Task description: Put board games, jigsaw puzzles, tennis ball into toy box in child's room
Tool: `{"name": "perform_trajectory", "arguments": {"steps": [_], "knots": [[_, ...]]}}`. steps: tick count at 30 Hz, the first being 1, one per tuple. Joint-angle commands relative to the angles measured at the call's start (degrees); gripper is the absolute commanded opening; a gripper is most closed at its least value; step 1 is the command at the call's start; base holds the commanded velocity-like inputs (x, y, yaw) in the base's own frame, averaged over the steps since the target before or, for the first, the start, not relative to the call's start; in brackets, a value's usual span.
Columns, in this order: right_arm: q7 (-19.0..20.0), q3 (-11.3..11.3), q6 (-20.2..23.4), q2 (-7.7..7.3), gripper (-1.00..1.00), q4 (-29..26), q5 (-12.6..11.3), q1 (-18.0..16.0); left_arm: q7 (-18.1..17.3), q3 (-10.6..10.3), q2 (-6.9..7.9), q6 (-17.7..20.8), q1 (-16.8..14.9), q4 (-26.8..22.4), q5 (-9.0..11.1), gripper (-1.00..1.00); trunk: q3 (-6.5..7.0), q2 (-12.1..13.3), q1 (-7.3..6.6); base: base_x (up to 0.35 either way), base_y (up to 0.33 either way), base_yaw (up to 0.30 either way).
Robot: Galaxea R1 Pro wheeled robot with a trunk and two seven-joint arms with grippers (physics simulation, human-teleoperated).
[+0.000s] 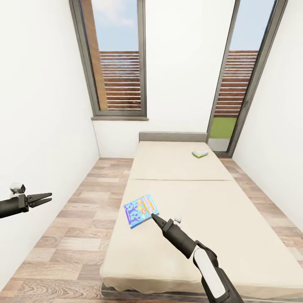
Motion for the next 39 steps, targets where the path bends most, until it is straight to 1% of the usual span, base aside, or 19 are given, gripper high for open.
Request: {"name": "perform_trajectory", "arguments": {"steps": [1, 11, 12, 14, 15, 16, 17, 18, 20, 26, 39], "knots": [[-0.11, 0.0, 0.43, 0.02, -1.0, 0.03, -0.43, -0.03, -0.23, 0.0, 0.0, 0.61, -0.04, 0.01, -0.04, 1.0, 0.13, 0.38, -0.23, 0.0, 0.0, 0.0], [-0.67, 0.22, -0.15, 0.0, -1.0, -0.04, -0.09, -0.06, -0.23, 0.0, -0.03, 0.61, -0.06, 0.01, -0.04, 1.0, 1.92, 4.39, -2.42, 0.0, 0.0, 0.0], [-3.94, 0.44, 0.25, -0.48, -1.0, -2.64, 0.71, -0.06, -0.23, -0.01, -0.06, 0.61, -0.06, 0.01, -0.04, 1.0, 2.1, 4.79, -2.64, 0.0, 0.0, 0.0], [-8.27, 0.52, 0.62, -0.75, -1.0, -4.7, 0.84, -0.07, -0.23, -0.01, -0.09, 0.59, -0.06, 0.01, -0.04, 1.0, 2.46, 5.6, -3.08, 0.0, 0.0, 0.0], [-9.33, 0.53, 0.75, -0.79, -1.0, -5.19, 0.78, -0.07, -0.23, -0.01, -0.1, 0.59, -0.06, 0.01, -0.04, 1.0, 2.64, 6.0, -3.3, 0.0, 0.0, 0.0], [-12.08, 0.64, 1.41, -0.8, -1.0, -6.5, 0.88, -0.07, -0.23, -0.01, -0.13, 0.56, -0.04, 0.01, -0.04, 1.0, 2.82, 6.4, -3.52, 0.0, 0.0, 0.0], [-12.85, 0.67, 1.7, -0.78, -1.0, -6.92, 0.91, -0.07, -0.23, -0.01, -0.13, 0.55, -0.04, 0.01, -0.04, 1.0, 3.0, 6.8, -3.74, 0.0, 0.0, 0.0], [-14.73, 0.67, 2.79, -0.58, -1.0, -7.86, 0.93, -0.07, -0.23, -0.01, -0.14, 0.54, -0.04, 0.01, -0.04, 1.0, 3.18, 7.2, -3.96, 0.0, 0.0, 0.0], [-16.61, 0.7, 4.39, -0.52, -1.0, -8.73, 1.0, -0.07, -0.23, -0.01, -0.2, 0.53, -0.05, 0.01, -0.04, 1.0, 3.54, 8.0, -4.4, 0.0, 0.0, 0.0], [-17.65, 0.68, 5.15, -0.29, -1.0, -11.35, 1.01, -0.07, -0.23, -0.01, -0.19, 0.47, -0.03, 0.01, -0.04, 1.0, 4.61, 10.41, -5.72, 0.0, 0.0, 0.0], [-17.09, 0.59, 4.74, -0.16, -1.0, -11.67, 0.98, -0.06, -0.23, -0.01, -0.24, 0.43, -0.05, 0.01, -0.04, 1.0, 7.02, 15.62, -8.57, 0.0, 0.0, -0.005]]}}
